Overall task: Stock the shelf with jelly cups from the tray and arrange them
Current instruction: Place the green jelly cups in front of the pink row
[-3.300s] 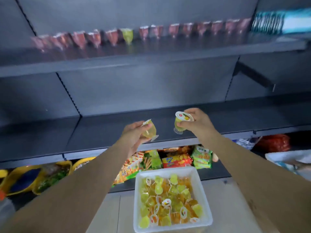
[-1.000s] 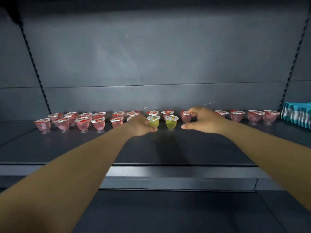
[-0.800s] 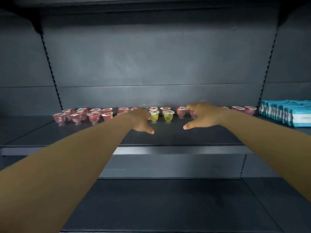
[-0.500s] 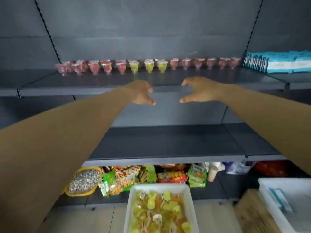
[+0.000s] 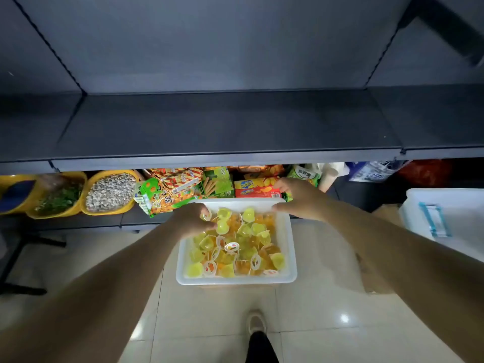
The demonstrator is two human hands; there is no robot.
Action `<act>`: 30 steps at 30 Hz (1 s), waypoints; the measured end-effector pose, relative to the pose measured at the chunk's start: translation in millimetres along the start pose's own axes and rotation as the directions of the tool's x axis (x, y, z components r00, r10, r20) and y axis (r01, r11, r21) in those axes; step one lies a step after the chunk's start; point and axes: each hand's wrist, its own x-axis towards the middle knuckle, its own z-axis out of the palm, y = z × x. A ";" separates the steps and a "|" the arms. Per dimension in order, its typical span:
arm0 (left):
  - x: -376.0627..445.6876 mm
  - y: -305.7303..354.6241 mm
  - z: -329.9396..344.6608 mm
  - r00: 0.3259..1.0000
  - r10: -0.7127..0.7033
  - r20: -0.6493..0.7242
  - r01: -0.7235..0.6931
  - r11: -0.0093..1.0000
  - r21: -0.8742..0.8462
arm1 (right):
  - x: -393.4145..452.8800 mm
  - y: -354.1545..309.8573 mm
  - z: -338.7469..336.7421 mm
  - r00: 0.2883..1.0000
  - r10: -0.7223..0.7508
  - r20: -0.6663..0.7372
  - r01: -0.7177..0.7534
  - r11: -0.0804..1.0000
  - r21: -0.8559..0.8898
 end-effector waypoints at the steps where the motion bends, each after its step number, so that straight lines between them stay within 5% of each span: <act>1: 15.7 -7.8 18.4 0.999 -0.033 0.026 0.034 0.999 -0.027 | 13.6 17.1 18.3 0.999 0.031 0.043 -0.031 0.999 0.014; 8: 113.9 -66.6 131.4 0.960 -0.235 0.151 0.256 0.958 -0.133 | 102.1 117.0 139.6 0.939 0.245 0.242 -0.275 0.956 0.102; 15: 188.8 -101.3 209.5 0.928 -0.321 0.188 0.352 0.922 -0.163 | 165.2 171.5 240.1 0.856 0.463 0.230 -0.509 0.835 0.210; 30: 217.1 -97.7 262.1 0.815 -0.580 -0.005 0.524 0.740 -0.421 | 202.1 196.7 288.1 0.801 0.577 0.158 -0.595 0.740 0.313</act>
